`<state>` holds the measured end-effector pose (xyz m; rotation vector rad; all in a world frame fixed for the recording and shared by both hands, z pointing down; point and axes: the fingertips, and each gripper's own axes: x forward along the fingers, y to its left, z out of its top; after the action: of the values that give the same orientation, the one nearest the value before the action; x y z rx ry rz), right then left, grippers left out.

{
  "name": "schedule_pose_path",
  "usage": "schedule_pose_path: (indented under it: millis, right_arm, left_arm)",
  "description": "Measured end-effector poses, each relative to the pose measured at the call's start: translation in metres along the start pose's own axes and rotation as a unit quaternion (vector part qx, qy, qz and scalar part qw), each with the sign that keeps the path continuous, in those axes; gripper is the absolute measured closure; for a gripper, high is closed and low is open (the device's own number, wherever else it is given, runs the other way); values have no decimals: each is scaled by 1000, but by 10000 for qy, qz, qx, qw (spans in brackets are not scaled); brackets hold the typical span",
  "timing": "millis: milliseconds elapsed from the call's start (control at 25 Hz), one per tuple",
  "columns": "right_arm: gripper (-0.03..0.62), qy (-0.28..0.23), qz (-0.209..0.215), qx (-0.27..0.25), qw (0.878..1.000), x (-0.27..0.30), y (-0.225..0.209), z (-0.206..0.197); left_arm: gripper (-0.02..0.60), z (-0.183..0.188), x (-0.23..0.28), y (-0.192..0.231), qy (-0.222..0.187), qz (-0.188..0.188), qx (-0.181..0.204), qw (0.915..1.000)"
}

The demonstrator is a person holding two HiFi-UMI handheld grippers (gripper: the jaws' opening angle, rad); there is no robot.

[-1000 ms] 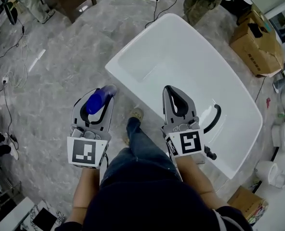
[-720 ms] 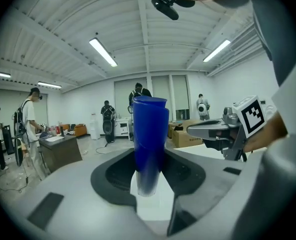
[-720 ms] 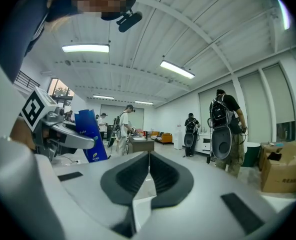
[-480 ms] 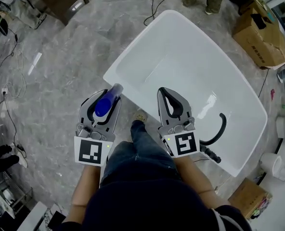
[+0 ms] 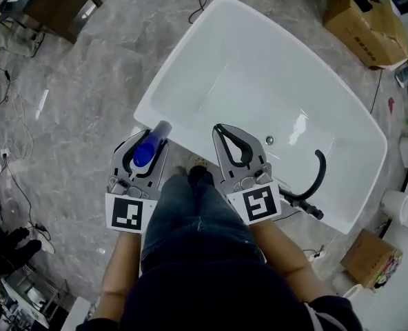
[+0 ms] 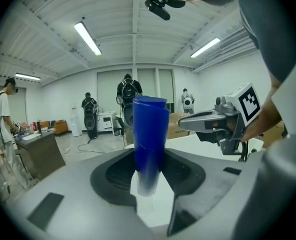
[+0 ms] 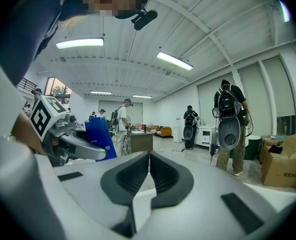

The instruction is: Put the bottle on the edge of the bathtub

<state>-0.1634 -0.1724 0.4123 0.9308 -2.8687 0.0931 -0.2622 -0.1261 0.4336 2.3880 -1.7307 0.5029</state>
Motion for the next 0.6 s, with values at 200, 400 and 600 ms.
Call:
schedule_pose_path:
  millis: [200, 400, 600]
  right_arm:
    - [565, 163, -110, 115, 9997, 1, -10, -27]
    - [566, 355, -177, 194, 9990, 8, -4, -51]
    - [565, 563, -14, 222, 9982, 20, 2, -82]
  left_arm:
    - [413, -18, 28, -7, 120, -403, 232, 9988]
    - [413, -45, 40, -17, 284, -1020, 497, 9931]
    - [413, -80, 60, -22, 387, -1331, 402, 9895]
